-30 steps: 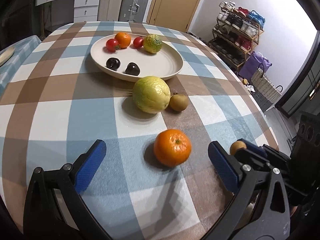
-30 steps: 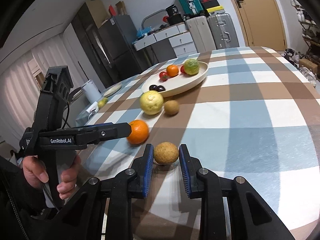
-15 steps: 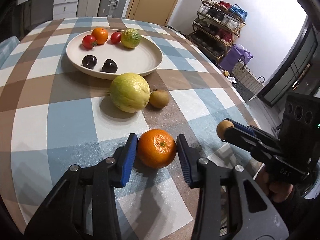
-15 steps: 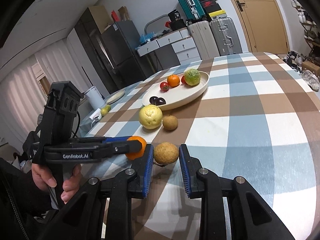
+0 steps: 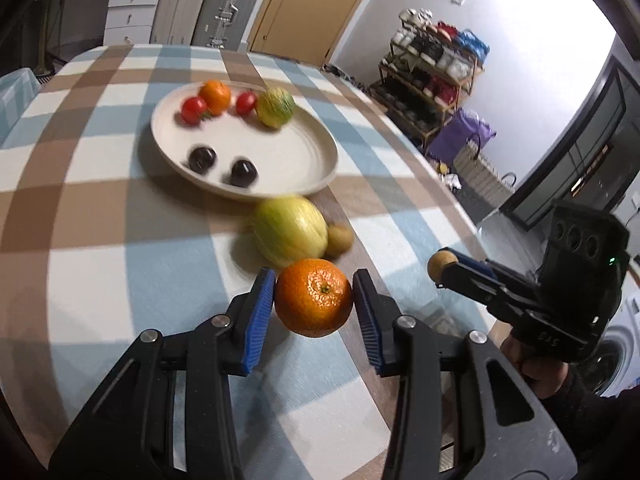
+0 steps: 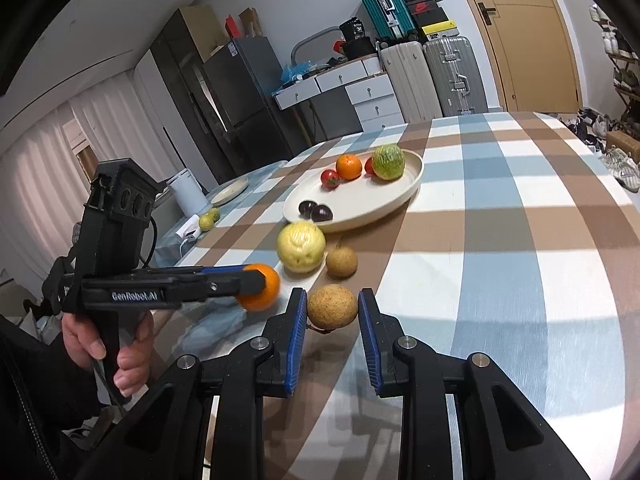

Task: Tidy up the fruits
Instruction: 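Carry the tangerine and pear onto the plate and open both tools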

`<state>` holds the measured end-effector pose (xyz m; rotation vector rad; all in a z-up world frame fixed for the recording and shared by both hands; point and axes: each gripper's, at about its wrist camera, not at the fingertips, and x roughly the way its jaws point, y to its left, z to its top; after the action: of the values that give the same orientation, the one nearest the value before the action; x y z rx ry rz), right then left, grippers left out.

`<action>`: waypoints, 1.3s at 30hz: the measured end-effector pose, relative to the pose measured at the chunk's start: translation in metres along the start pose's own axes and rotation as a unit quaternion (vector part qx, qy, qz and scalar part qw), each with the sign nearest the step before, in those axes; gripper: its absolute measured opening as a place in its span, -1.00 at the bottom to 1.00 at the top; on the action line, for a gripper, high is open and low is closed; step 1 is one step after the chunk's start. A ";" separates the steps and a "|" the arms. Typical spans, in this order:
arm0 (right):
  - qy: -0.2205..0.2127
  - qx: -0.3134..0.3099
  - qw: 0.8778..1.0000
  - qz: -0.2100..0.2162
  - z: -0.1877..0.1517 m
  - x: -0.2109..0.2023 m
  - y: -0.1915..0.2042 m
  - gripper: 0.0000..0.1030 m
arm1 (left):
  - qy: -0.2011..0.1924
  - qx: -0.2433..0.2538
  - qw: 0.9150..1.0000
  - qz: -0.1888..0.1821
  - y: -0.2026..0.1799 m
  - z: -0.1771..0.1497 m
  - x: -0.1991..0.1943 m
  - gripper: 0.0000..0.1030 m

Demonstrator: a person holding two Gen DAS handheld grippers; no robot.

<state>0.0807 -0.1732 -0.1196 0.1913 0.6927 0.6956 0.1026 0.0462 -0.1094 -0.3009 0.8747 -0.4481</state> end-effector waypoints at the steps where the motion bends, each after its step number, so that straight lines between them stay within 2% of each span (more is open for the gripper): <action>1: 0.000 0.001 1.000 0.003 0.004 0.002 -0.001 -0.48 | -0.004 -0.003 1.000 -0.001 0.003 0.005 -0.003 -0.28; 11: -0.003 -0.009 0.999 0.036 0.065 0.041 0.001 -0.48 | -0.033 -0.025 0.999 0.024 0.050 0.065 -0.004 -0.28; 21: 0.041 -0.009 0.998 0.053 0.132 0.121 -0.005 -0.48 | -0.045 -0.024 0.998 0.042 0.086 0.125 0.031 -0.27; 26: 0.070 0.004 0.996 0.060 0.150 0.161 -0.012 -0.48 | -0.030 -0.020 0.998 0.050 0.102 0.140 0.054 -0.27; 31: 0.091 0.016 0.994 0.051 0.160 0.193 -0.021 -0.48 | -0.031 -0.021 0.998 0.060 0.112 0.148 0.065 -0.27; 39: 0.104 0.009 0.994 0.035 0.166 0.216 -0.019 -0.48 | -0.021 -0.019 0.998 0.052 0.116 0.151 0.081 -0.27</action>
<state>0.3176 -0.0378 -0.1129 0.1621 0.8943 0.7836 0.2964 0.1181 -0.1211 -0.2966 0.8543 -0.3275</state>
